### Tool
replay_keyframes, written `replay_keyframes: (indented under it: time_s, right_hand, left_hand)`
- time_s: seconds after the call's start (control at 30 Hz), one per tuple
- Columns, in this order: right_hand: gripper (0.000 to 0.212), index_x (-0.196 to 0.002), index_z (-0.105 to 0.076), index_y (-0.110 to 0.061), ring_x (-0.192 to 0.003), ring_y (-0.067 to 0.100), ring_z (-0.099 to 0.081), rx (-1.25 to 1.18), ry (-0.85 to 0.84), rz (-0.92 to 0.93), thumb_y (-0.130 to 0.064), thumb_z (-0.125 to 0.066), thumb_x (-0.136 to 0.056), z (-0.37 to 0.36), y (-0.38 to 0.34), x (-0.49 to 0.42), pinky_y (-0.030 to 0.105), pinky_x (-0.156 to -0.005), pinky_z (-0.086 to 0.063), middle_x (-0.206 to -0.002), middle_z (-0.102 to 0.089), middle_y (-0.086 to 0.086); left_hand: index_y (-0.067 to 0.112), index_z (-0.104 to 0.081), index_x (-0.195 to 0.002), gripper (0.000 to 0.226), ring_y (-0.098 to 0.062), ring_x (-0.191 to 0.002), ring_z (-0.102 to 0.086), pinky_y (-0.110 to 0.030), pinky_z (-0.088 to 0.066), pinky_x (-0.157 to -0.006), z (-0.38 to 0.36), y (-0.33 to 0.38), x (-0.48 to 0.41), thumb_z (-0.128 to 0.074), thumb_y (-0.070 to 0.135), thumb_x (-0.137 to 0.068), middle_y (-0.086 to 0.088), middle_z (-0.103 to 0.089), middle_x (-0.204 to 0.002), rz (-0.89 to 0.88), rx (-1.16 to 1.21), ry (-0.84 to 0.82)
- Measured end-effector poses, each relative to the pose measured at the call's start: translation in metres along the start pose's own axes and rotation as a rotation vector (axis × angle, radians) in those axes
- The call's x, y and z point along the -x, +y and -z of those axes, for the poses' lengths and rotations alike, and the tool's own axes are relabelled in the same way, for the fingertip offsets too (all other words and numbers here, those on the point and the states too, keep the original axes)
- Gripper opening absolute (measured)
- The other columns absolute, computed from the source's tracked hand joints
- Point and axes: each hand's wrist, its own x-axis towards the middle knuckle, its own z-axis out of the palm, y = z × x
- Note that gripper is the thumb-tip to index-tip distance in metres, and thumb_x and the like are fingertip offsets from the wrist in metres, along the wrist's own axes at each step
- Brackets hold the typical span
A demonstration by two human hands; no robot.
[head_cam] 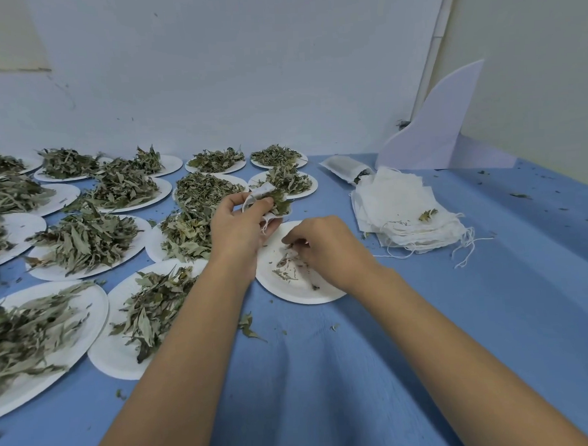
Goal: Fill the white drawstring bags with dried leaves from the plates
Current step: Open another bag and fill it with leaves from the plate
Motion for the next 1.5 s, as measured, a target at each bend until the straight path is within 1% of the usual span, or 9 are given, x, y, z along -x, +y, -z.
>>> replay_keyframes:
  time_s: [0.27,0.4,0.73,0.83,0.93,1.07,1.2,1.33,1.5]
  right_hand:
    - [0.017,-0.094,-0.072,-0.018,-0.075,-0.003,-0.061,-0.480,0.334,-0.168,-0.005,-0.068,-0.083,0.016,-0.004,-0.001,0.003,-0.070,-0.043,-0.090,-0.072,-0.006]
    - [0.027,-0.088,-0.062,-0.026,-0.069,-0.004,-0.064,-0.886,0.414,-0.221,-0.006,-0.076,-0.076,0.029,-0.007,0.000,0.008,-0.064,-0.046,-0.085,-0.067,-0.014]
    - [0.016,-0.080,-0.072,-0.021,-0.065,-0.005,-0.064,-0.790,0.509,-0.221,-0.006,-0.074,-0.077,0.022,-0.013,0.002,0.004,-0.060,-0.044,-0.069,-0.068,-0.015]
    - [0.023,-0.102,-0.071,-0.032,-0.077,-0.006,-0.061,-0.649,0.537,-0.243,-0.022,-0.072,-0.081,0.014,-0.015,0.003,0.006,-0.065,-0.043,-0.074,-0.070,-0.014]
    - [0.043,-0.125,-0.055,-0.049,-0.089,-0.003,-0.044,-0.341,0.521,-0.252,-0.033,-0.064,-0.086,0.008,-0.010,0.002,0.010,-0.070,-0.036,-0.090,-0.069,-0.012]
    - [0.049,-0.131,-0.046,-0.053,-0.096,0.006,-0.045,-0.253,0.418,-0.210,-0.036,-0.062,-0.087,0.009,-0.007,0.001,0.022,-0.083,-0.039,-0.104,-0.067,-0.010]
    - [0.049,-0.134,-0.051,-0.038,-0.107,0.004,-0.057,-0.562,0.348,-0.126,-0.024,-0.064,-0.088,0.018,-0.009,0.002,0.016,-0.091,-0.043,-0.100,-0.073,-0.012]
    - [0.029,-0.112,-0.062,-0.031,-0.090,0.000,-0.067,-1.045,0.406,-0.210,-0.014,-0.063,-0.088,0.028,-0.005,0.000,0.012,-0.077,-0.050,-0.086,-0.074,-0.012]
    - [0.013,-0.092,-0.071,-0.028,-0.084,0.002,-0.066,-0.870,0.438,-0.303,-0.017,-0.069,-0.085,0.029,0.001,-0.001,0.026,-0.083,-0.054,-0.085,-0.072,-0.011]
  left_hand:
    - [0.014,-0.050,-0.088,0.022,-0.021,-0.082,-0.067,-0.030,-0.058,-0.070,0.000,-0.003,0.002,-0.062,-0.004,-0.086,-0.008,-0.064,-0.092,-0.010,-0.024,0.001]
    - [0.014,-0.052,-0.088,0.020,-0.019,-0.079,-0.063,-0.026,-0.057,-0.067,-0.003,-0.006,0.007,-0.063,-0.003,-0.086,-0.007,-0.062,-0.092,-0.004,-0.067,-0.024]
    - [0.015,-0.052,-0.089,0.015,-0.022,-0.086,-0.057,-0.033,-0.056,-0.081,-0.009,-0.004,0.011,-0.055,0.000,-0.091,-0.007,-0.060,-0.091,0.119,-0.054,-0.210]
    - [0.016,-0.050,-0.081,0.015,-0.022,-0.085,-0.058,-0.036,-0.056,-0.082,-0.012,-0.006,0.015,-0.059,0.007,-0.091,-0.012,-0.063,-0.090,0.153,-0.021,-0.266]
    - [0.016,-0.049,-0.086,0.017,-0.025,-0.100,-0.057,-0.041,-0.054,-0.090,-0.013,-0.008,0.017,-0.064,0.008,-0.088,-0.025,-0.060,-0.121,0.141,-0.046,-0.282]
    - [0.012,-0.049,-0.088,0.018,-0.029,-0.103,-0.060,-0.043,-0.052,-0.093,-0.010,-0.008,0.014,-0.060,-0.002,-0.088,-0.026,-0.059,-0.124,0.182,0.032,-0.240]
    - [0.011,-0.051,-0.089,0.018,-0.022,-0.089,-0.062,-0.032,-0.058,-0.079,-0.006,-0.003,0.010,-0.059,-0.005,-0.087,-0.015,-0.068,-0.097,0.182,0.093,-0.176]
    - [0.012,-0.054,-0.087,0.017,-0.020,-0.082,-0.060,-0.025,-0.058,-0.065,-0.005,0.002,0.008,-0.060,-0.004,-0.086,-0.009,-0.063,-0.086,0.207,0.100,-0.112]
    - [0.013,-0.054,-0.082,0.018,-0.022,-0.084,-0.059,-0.025,-0.058,-0.062,-0.007,0.004,0.010,-0.060,-0.003,-0.086,-0.012,-0.062,-0.091,0.235,0.094,-0.135]
